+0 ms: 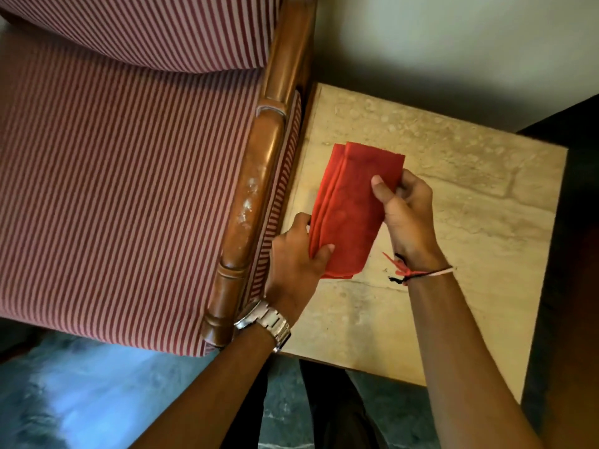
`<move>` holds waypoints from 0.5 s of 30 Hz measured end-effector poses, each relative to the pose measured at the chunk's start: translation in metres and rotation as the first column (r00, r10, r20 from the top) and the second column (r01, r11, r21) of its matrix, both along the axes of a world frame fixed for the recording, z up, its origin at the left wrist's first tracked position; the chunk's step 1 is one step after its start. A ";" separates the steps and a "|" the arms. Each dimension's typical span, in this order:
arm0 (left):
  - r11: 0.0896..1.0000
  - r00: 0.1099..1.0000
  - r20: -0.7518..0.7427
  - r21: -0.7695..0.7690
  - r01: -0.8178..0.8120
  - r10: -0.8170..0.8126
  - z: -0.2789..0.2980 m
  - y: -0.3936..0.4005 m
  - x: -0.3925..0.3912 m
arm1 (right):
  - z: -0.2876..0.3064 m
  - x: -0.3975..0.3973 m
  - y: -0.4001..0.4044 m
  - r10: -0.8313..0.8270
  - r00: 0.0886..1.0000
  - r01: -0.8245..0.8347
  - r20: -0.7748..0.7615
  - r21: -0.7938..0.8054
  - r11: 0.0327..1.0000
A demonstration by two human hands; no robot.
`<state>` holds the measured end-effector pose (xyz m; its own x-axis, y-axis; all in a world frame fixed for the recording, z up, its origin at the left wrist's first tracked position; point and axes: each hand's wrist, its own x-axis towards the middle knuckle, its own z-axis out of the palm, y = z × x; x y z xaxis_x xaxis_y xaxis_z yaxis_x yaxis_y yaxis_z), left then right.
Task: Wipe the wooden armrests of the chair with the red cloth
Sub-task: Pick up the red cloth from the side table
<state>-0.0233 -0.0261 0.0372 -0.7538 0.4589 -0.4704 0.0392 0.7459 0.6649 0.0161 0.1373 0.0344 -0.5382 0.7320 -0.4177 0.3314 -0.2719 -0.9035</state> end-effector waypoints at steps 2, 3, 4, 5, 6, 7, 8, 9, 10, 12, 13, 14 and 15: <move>0.999 0.998 -0.051 0.044 -0.022 0.024 0.028 -0.016 -0.009 | 0.029 -0.007 -0.010 0.008 0.997 -0.010 -0.072 -0.028 1.000; 0.997 0.998 -0.052 0.073 -0.039 0.043 0.042 -0.027 -0.014 | 0.042 -0.010 -0.016 0.013 0.994 -0.020 -0.109 -0.056 0.998; 0.992 0.997 -0.047 0.112 -0.053 0.059 0.056 -0.041 -0.021 | 0.054 -0.017 -0.024 0.024 0.989 -0.036 -0.148 -0.081 0.996; 0.988 0.996 -0.041 0.140 -0.067 0.074 0.066 -0.053 -0.027 | 0.062 -0.023 -0.031 0.044 0.984 -0.063 -0.175 -0.105 0.993; 0.984 0.995 -0.034 0.154 -0.088 0.094 0.073 -0.063 -0.031 | 0.065 -0.030 -0.036 0.070 0.981 -0.093 -0.179 -0.123 0.988; 0.980 0.993 -0.029 0.169 -0.108 0.115 0.080 -0.076 -0.039 | 0.068 -0.041 -0.044 0.098 0.981 -0.119 -0.169 -0.122 0.985; 0.975 0.990 -0.021 0.180 -0.132 0.138 0.082 -0.089 -0.047 | 0.068 -0.051 -0.053 0.122 0.983 -0.137 -0.137 -0.103 0.985; 0.970 0.987 -0.018 0.191 -0.150 0.157 0.082 -0.101 -0.056 | 0.067 -0.062 -0.062 0.139 0.985 -0.146 -0.101 -0.068 0.987; 0.967 0.986 -0.017 0.197 -0.160 0.167 0.078 -0.111 -0.064 | 0.066 -0.072 -0.072 0.149 0.987 -0.151 -0.052 -0.021 0.988; 0.966 0.985 0.001 0.194 -0.169 0.172 0.065 -0.127 -0.078 | 0.058 -0.088 -0.089 0.169 0.982 -0.175 0.082 0.085 0.981; 0.970 0.988 0.010 0.186 -0.154 0.155 0.056 -0.133 -0.084 | 0.054 -0.094 -0.097 0.180 0.970 -0.205 0.163 0.147 0.968; 0.976 0.992 0.022 0.177 -0.126 0.124 0.046 -0.137 -0.088 | 0.049 -0.096 -0.103 0.180 0.952 -0.235 0.247 0.211 0.949; 0.980 0.995 0.042 0.179 -0.092 0.085 0.037 -0.140 -0.090 | 0.047 -0.097 -0.110 0.162 0.931 -0.257 0.326 0.276 0.926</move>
<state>-0.1137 -0.1665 0.0746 -0.7804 0.4708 -0.4115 -0.0463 0.6128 0.7889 -0.0806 0.0272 0.0809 -0.5821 0.7335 -0.3509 0.6112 0.1102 -0.7838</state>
